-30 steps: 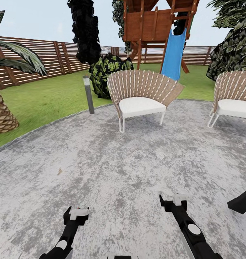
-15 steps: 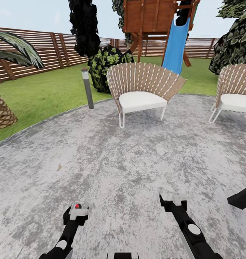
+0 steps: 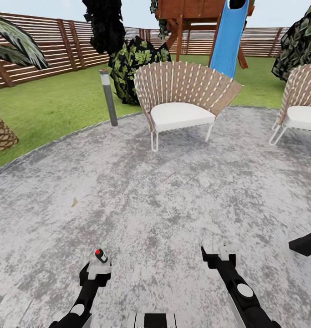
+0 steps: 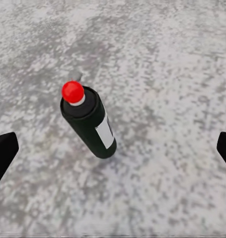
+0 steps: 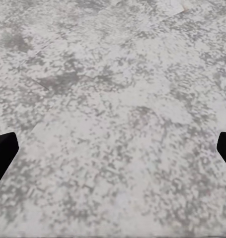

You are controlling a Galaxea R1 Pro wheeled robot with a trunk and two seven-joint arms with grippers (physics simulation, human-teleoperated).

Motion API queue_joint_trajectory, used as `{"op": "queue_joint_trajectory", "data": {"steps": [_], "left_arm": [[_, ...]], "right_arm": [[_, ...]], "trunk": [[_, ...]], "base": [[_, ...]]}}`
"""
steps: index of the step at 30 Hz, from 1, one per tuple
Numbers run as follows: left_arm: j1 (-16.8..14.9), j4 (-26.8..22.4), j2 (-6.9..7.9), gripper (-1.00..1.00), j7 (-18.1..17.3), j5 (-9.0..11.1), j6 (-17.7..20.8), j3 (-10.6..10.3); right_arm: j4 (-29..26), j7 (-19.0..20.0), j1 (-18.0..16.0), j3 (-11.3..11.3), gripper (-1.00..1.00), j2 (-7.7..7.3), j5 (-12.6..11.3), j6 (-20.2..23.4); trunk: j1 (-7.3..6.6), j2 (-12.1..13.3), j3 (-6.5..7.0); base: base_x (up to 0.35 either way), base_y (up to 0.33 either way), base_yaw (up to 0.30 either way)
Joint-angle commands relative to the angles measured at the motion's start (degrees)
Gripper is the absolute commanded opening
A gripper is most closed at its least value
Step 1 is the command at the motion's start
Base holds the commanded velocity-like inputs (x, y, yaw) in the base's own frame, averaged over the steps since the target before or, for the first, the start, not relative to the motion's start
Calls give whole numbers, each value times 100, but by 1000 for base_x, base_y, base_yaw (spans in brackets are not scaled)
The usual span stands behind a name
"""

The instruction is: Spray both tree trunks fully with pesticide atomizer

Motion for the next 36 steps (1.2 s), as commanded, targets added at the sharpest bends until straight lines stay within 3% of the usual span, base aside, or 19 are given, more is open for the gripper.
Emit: {"op": "queue_joint_trajectory", "data": {"steps": [1,21,36], "left_arm": [[0,0,0,100,-1,0,-3,0],[0,0,0,100,-8,0,-8,16],[0,0,7,100,-12,-16,-33,10]], "right_arm": [[0,0,1,0,100,-1,0,0],[0,0,0,0,100,-4,0,1],[-2,0,0,-1,100,-4,0,1]], "trunk": [[2,-2,-32],[54,-28,-659],[54,-28,-684]], "base": [[0,0,0],[0,0,0],[69,35,0]]}}
